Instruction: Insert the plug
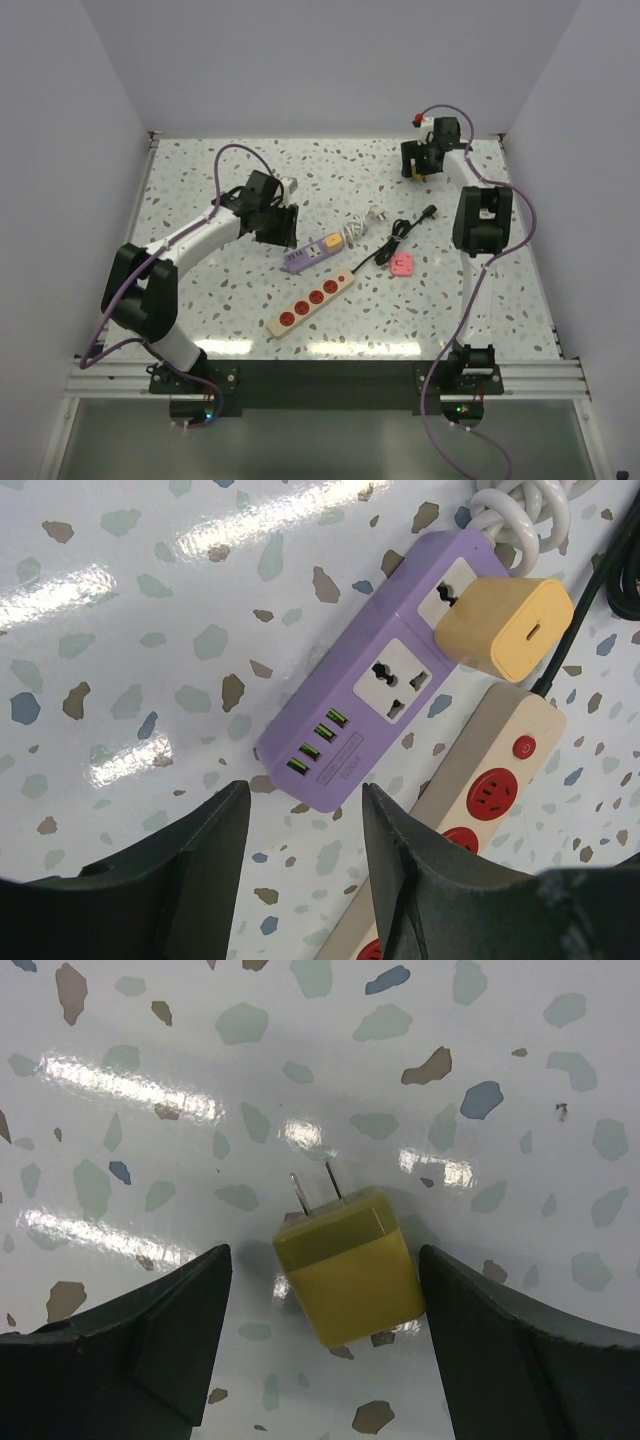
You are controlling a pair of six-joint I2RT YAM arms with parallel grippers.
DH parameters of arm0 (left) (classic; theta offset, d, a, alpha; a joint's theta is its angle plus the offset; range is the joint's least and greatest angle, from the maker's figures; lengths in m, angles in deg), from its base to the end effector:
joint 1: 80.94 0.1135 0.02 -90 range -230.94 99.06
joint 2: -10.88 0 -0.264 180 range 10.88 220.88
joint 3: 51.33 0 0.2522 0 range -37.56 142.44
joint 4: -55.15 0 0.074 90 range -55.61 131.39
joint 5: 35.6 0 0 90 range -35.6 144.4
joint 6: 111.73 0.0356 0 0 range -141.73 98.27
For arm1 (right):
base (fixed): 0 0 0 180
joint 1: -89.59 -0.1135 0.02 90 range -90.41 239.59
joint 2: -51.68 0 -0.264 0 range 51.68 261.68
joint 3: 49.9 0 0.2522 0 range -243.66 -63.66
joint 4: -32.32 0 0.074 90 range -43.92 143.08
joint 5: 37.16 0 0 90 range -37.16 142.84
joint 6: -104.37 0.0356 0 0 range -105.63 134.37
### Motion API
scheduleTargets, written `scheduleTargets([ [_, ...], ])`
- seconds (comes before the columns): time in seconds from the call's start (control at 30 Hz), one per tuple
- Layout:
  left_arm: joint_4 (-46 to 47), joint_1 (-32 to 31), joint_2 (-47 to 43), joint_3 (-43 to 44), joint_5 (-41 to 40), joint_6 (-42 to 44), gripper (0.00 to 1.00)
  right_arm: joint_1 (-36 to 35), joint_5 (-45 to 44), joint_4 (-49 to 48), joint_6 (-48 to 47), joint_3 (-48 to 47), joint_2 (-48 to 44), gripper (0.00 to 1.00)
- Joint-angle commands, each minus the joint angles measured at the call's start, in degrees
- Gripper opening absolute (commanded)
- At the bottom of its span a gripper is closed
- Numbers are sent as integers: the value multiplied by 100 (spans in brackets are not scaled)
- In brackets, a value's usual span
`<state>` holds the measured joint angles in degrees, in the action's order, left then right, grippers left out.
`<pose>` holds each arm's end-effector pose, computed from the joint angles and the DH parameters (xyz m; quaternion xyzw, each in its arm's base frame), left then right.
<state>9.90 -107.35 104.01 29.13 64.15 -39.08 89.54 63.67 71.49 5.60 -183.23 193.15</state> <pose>0.3004 -0.1559 0.2294 0.0990 0.9527 -0.1784 0.2250 0.5501 0.0072 0.1621 -0.1055 0.9219 0.0601 0.3680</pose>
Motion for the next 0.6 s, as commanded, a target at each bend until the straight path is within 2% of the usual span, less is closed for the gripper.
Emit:
scheduleTargets([
  [0.0, -60, -30, -48, 160, 96, 100, 54, -3, 174, 350, -98, -278, 21, 78],
  [0.13, -60, -30, -66, 168, 140, 100, 54, -12, 130, 360, -107, -23, -119, 74],
  [0.2, -60, -30, -84, 177, 140, 100, 54, -3, 104, 272, -98, 126, -207, 69],
  [0.27, -42, -30, -57, 212, 166, 91, 54, -12, 77, 315, -89, 66, -173, 57],
  [0.33, -42, -30, -14, 282, 210, 73, 54, -12, 42, 395, -72, 12, -146, 50],
  [0.37, -59, -30, 48, 404, 272, 56, 54, -12, 33, 377, -19, 65, -172, 42],
  [0.47, -68, -30, 127, 730, 334, 3, 53, -3, 112, 289, 42, 477, -453, 28],
  [0.5, -60, -30, 145, 809, 325, -14, 53, -12, 217, 237, 51, 774, -723, 19],
  [0.57, -60, -30, 197, 1038, 316, -111, 53, -3, 349, 123, 156, 1127, -1110, 13],
])
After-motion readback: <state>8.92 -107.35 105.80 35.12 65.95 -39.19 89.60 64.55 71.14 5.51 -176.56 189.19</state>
